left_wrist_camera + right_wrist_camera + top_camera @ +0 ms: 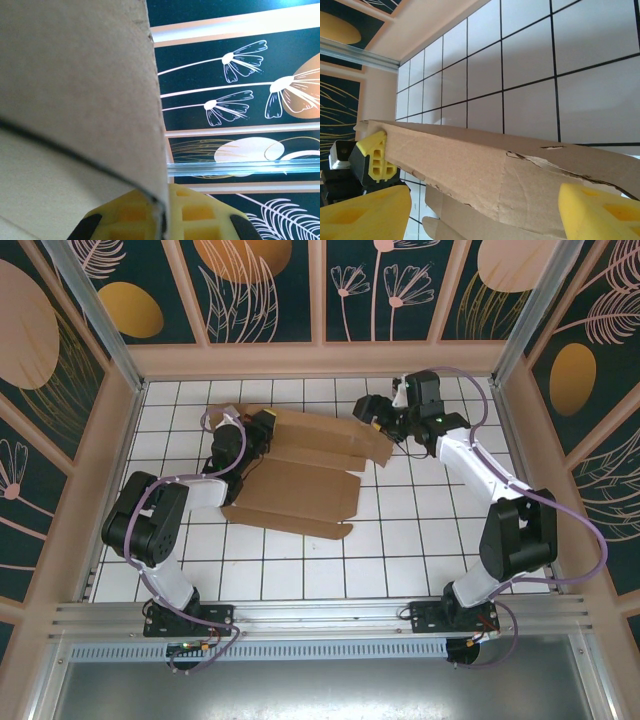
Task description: Fold the paper box
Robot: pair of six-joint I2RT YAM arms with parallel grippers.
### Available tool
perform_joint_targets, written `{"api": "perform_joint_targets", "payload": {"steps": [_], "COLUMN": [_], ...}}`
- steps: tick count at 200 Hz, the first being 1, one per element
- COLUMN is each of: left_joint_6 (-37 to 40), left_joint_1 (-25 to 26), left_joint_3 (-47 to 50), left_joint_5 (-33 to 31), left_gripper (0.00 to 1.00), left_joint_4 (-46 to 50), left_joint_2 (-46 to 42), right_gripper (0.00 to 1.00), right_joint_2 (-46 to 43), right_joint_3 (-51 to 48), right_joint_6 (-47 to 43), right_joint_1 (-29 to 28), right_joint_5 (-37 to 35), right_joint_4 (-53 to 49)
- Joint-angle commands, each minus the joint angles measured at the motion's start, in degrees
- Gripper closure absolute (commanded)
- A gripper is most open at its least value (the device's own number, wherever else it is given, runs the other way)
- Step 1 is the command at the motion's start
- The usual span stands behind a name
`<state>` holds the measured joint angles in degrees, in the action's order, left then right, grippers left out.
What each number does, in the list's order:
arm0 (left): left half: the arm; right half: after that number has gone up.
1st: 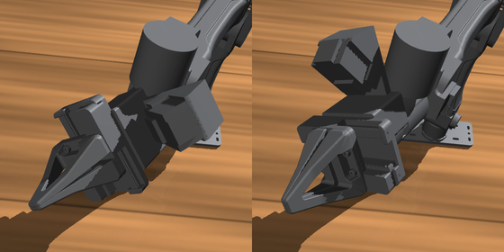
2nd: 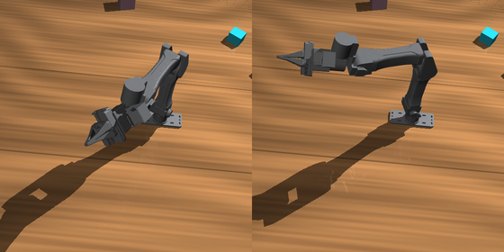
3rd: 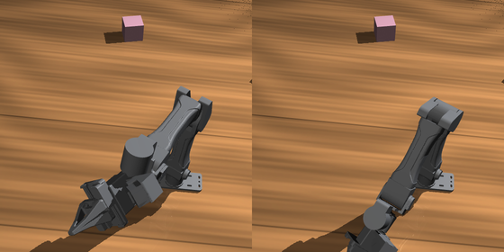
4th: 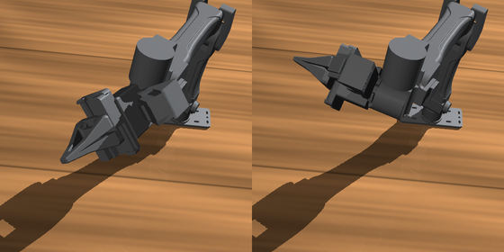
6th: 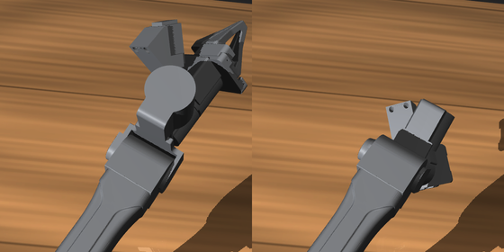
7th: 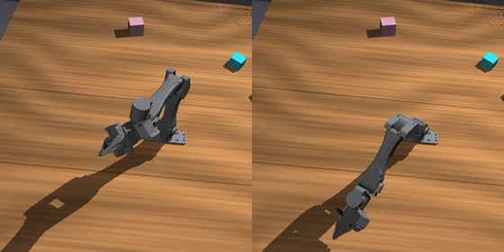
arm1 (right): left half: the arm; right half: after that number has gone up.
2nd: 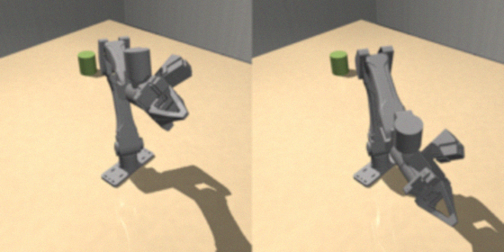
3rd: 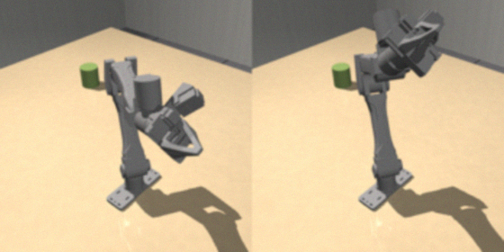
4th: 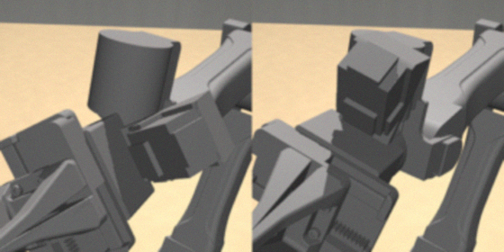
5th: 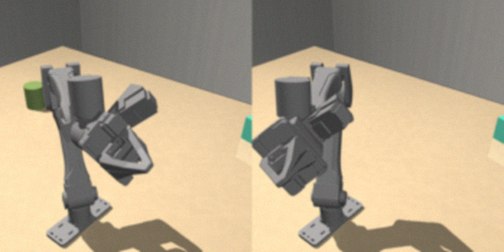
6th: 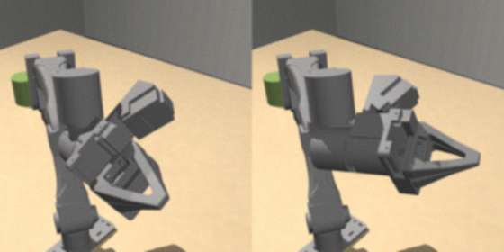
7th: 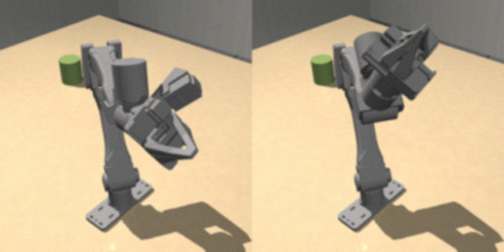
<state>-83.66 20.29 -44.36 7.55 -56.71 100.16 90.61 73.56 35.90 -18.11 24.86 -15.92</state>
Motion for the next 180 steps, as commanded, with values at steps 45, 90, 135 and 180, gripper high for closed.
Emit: {"api": "perform_joint_targets", "payload": {"steps": [45, 90, 135, 180], "left_joint_6": [2.3, 2.9, 2.5, 2.1], "left_joint_1": [0.1, 0.0, -0.1, -0.2], "left_joint_3": [-1.9, -2.9, -2.9, -2.2], "left_joint_5": [-0.2, 0.2, 0.3, 0.1], "left_gripper": [1.0, 1.0, 1.0, 1.0], "left_joint_4": [4.6, 6.8, 7.4, 7.5], "left_joint_2": [0.3, 0.0, 0.2, -0.2], "right_gripper": [0.2, 0.2, 0.32, 0.59], "right_joint_2": [5.0, 8.2, 10.5, 10.5], "right_joint_3": [2.1, 1.3, -0.2, -2.7], "right_joint_6": [1.5, 6.6, 13.3, 16.7], "right_joint_1": [-2.6, -3.2, -3.7, -3.7], "right_joint_5": [0.6, 4.4, 8.7, 9.6], "right_joint_4": [-1.6, 6.0, 14.7, 19.4]}}
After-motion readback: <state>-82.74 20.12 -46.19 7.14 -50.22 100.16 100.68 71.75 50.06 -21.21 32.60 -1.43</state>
